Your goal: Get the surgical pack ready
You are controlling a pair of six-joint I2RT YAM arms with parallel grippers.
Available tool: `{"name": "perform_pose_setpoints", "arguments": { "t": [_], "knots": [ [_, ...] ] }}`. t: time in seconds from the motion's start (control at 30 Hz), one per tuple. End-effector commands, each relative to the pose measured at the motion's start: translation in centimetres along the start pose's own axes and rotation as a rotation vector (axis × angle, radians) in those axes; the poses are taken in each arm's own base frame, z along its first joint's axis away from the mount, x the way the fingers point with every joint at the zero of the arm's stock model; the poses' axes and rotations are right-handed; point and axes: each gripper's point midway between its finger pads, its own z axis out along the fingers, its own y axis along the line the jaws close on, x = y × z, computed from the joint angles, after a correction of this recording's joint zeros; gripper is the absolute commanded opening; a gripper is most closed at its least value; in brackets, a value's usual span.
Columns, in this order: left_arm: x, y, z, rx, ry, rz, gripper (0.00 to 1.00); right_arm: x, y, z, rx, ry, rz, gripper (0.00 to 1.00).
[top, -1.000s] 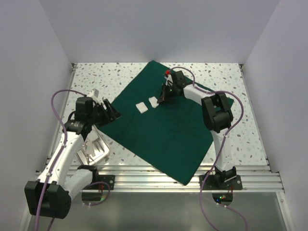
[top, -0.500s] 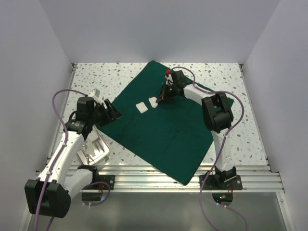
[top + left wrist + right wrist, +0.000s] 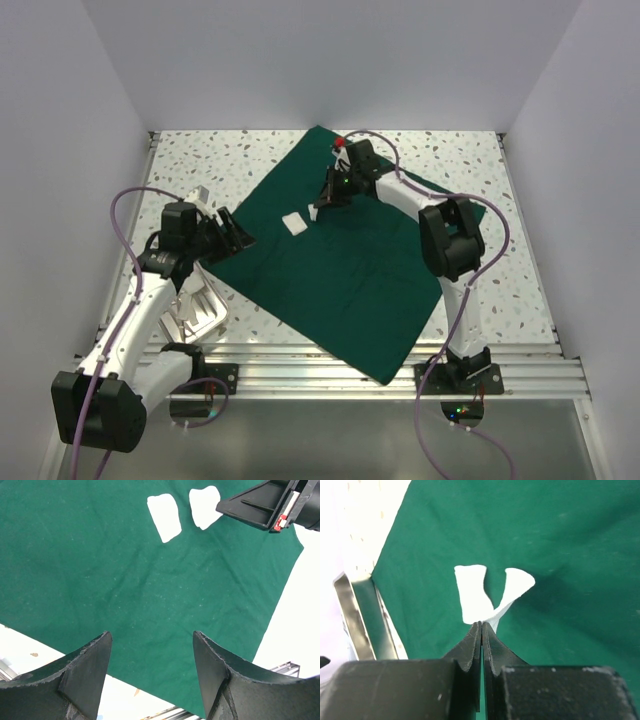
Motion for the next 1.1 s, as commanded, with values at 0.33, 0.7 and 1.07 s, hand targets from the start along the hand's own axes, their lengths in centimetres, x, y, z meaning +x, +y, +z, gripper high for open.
{"name": "perform_pose_setpoints", "arguments": {
  "t": [0.33, 0.7, 1.07],
  "knots": [
    [-0.4, -0.6, 0.0, 0.026, -0.035, 0.008, 0.70, -2.1, 9.5, -3.3, -0.128, -0.073, -0.113, 0.00],
    [-0.5, -0.6, -0.2, 0.025, -0.040, 0.007, 0.70, -1.2, 9.5, -0.5, -0.152, -0.037, -0.089, 0.00],
    [-0.3, -0.4, -0.1, 0.017, -0.032, 0.011, 0.70, -0.3, 8.1, 1.9, -0.157, -0.016, -0.059, 0.00]
  ]
}}
